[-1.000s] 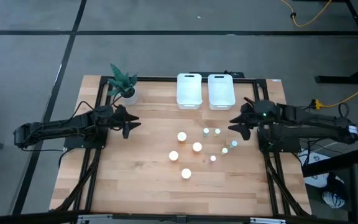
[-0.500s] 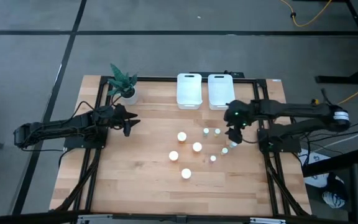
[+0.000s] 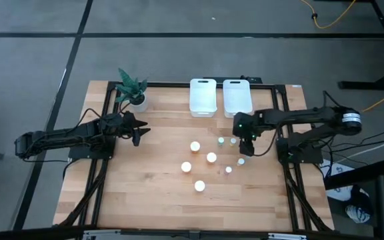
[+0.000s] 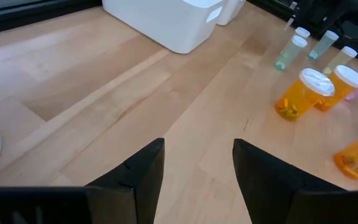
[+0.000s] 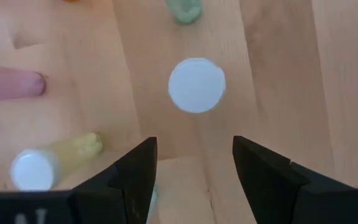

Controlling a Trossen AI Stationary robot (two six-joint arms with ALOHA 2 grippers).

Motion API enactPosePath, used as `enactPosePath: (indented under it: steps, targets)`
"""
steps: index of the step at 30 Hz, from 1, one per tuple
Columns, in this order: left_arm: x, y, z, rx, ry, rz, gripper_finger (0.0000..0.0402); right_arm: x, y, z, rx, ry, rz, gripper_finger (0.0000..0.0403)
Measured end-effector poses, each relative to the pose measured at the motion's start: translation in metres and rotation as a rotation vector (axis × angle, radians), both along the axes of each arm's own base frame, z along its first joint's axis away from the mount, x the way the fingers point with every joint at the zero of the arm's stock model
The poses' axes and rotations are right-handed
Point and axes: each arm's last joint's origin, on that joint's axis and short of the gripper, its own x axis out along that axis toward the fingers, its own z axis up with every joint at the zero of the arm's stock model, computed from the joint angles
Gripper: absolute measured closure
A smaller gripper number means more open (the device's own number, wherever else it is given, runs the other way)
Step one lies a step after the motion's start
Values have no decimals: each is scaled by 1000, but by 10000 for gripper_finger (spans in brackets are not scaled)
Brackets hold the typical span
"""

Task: Pick and place medicine bottles into bin by pill shape (circle, oval)
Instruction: Put the small yellow pill bottle into the right white bin

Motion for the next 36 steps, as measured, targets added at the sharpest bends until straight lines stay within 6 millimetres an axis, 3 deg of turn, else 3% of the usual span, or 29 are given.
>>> enactPosePath:
  steps: [12, 23, 36]
  targets:
    - [0, 0, 0, 0, 0, 0, 220, 15, -3, -4, -34, -96, 31, 191]
    - [0, 0, 0, 0, 0, 0, 220, 17, -3, -4, -45, -117, 52, 193]
    - [0, 0, 0, 0, 0, 0, 220, 18, -3, -4, -44, -122, 44, 276]
